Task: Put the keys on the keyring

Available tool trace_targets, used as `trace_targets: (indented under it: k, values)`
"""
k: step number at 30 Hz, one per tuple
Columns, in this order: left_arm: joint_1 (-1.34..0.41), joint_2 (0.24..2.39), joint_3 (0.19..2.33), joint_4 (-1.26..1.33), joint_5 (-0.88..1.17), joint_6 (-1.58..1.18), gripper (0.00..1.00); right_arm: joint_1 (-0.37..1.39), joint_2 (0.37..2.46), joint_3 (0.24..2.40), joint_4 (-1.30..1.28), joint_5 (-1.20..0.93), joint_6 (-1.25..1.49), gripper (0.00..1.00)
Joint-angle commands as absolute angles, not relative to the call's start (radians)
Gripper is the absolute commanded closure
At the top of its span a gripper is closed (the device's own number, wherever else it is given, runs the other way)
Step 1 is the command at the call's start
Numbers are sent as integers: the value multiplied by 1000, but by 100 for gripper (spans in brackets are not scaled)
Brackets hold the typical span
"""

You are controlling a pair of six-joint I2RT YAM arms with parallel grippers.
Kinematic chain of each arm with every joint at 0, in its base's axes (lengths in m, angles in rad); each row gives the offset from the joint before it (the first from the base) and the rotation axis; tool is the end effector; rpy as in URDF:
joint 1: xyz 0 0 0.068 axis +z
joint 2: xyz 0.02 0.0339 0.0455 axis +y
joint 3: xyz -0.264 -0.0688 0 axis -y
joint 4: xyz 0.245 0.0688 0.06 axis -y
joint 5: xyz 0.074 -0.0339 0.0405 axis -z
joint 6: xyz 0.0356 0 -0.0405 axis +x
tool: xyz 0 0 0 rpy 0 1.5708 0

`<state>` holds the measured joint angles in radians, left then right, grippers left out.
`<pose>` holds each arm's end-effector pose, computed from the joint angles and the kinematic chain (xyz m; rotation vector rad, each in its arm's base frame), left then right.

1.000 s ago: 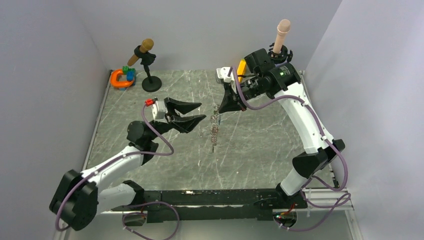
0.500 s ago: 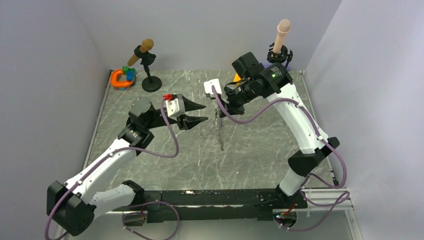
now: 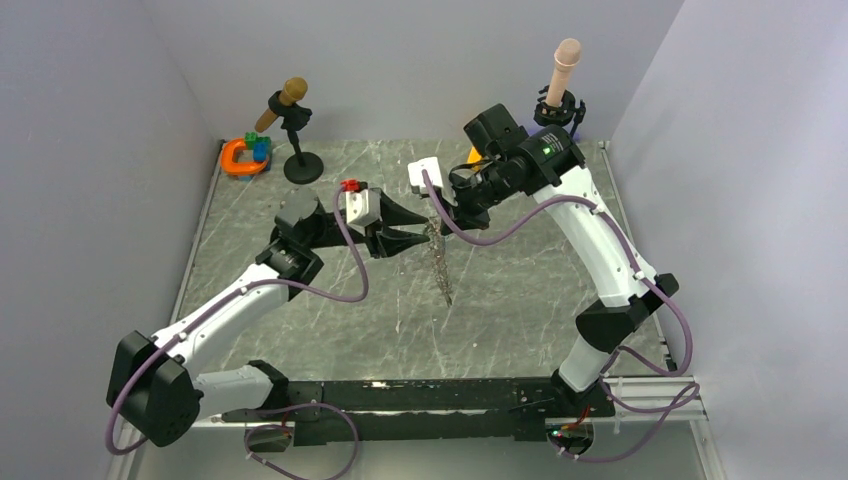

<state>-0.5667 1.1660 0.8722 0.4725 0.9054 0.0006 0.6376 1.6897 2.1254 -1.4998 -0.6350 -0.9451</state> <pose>0.2063 -0.1645 0.3597 1.1284 1.0724 -1.0780 0.2268 0.1943 0.4437 -1.9000 1.5828 0.7024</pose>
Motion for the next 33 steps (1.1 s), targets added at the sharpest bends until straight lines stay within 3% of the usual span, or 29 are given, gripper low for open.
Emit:
trace_targets:
  k: [1, 17, 19, 21, 28, 31, 33]
  values:
    - [-595, 1196, 900, 516, 939, -18, 59, 637, 1686, 2141, -1481, -642, -927, 100]
    - [-642, 1230, 962, 401, 888, 87, 74, 638, 1678, 2125, -1473, -656, -918, 100]
    - [-647, 1235, 974, 380, 885, 101, 81, 638, 1677, 2124, -1473, -658, -917, 100]
    - [-652, 1241, 990, 340, 883, 122, 99, 637, 1676, 2124, -1472, -659, -915, 100]
    - [-665, 1241, 1016, 238, 853, 184, 100, 639, 1678, 2127, -1470, -660, -911, 100]
    - [-665, 1237, 1017, 210, 837, 201, 84, 638, 1678, 2127, -1469, -661, -910, 100]
    - [-665, 1232, 1017, 195, 827, 214, 81, 638, 1678, 2125, -1470, -661, -910, 100]
